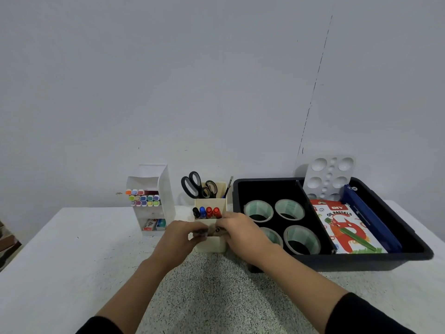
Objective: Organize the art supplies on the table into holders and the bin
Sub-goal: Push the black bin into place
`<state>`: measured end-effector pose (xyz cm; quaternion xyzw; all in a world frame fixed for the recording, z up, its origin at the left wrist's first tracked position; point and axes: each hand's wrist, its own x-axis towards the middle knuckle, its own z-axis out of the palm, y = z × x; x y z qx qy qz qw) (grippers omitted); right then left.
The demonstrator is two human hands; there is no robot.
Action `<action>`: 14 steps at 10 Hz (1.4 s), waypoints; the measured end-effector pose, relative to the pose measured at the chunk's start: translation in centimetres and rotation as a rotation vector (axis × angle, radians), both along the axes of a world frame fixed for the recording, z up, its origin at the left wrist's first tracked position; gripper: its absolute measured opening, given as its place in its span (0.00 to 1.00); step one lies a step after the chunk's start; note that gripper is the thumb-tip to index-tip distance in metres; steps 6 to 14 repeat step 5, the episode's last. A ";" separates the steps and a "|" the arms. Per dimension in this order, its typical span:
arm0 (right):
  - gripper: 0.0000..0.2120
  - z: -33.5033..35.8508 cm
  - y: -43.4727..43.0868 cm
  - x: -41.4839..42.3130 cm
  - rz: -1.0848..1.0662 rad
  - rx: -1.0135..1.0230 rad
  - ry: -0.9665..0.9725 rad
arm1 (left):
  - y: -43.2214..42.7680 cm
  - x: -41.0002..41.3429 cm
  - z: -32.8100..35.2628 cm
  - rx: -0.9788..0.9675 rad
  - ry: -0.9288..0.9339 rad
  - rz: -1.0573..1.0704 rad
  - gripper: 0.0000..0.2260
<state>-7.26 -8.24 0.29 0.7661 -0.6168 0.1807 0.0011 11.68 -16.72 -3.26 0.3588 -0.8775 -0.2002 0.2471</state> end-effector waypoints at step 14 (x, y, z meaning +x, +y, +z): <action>0.11 0.4 0.5 -0.8 -0.012 -0.036 -0.316 | 1.1 0.2 3.2 0.081 -0.013 -0.084 0.20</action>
